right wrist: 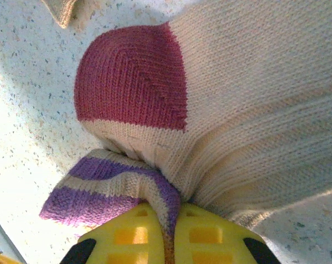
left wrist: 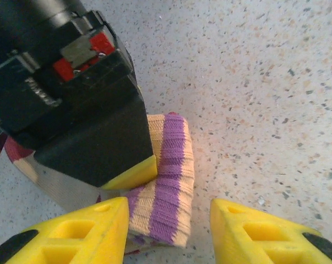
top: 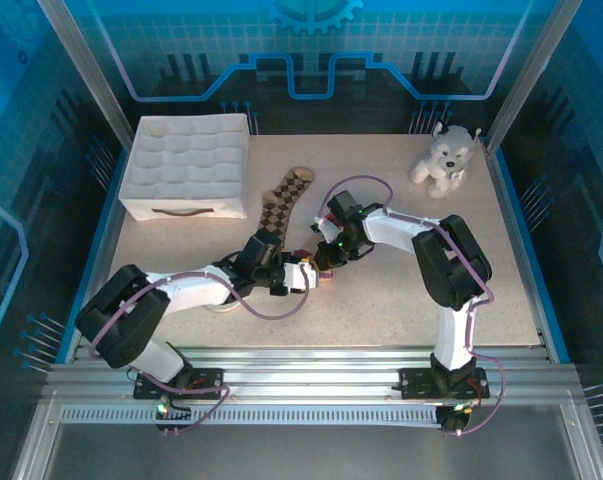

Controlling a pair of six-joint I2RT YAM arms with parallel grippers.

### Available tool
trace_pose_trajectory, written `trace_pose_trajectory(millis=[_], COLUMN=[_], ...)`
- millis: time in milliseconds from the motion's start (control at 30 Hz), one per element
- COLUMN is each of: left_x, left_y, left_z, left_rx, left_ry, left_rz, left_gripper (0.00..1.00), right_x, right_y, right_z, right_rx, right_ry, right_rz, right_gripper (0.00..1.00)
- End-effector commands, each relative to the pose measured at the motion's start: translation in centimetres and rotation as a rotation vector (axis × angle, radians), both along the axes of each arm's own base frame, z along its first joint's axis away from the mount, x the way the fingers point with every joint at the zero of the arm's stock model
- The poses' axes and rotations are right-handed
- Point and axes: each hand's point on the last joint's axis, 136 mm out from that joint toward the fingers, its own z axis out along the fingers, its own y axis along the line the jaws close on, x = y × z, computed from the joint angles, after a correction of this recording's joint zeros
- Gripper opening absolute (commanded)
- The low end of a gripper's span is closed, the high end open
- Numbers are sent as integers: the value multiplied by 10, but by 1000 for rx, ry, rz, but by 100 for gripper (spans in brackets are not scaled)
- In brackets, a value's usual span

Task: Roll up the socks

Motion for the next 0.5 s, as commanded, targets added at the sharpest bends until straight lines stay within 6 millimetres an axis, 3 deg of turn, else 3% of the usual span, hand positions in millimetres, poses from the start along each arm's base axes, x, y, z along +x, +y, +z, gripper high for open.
trace_pose_trajectory(millis=[0, 467], left_x=[11, 14], left_y=[-7, -4], left_z=[0, -38], left_rx=[45, 143], left_ry=[-69, -31], left_rz=[-34, -61], left_gripper=[42, 40], right_x=[-28, -28], right_y=[-36, -38], right_z=[-36, -34], right_rx=[-168, -133], right_ry=[138, 192], right_rz=[1, -2], right_gripper=[4, 5])
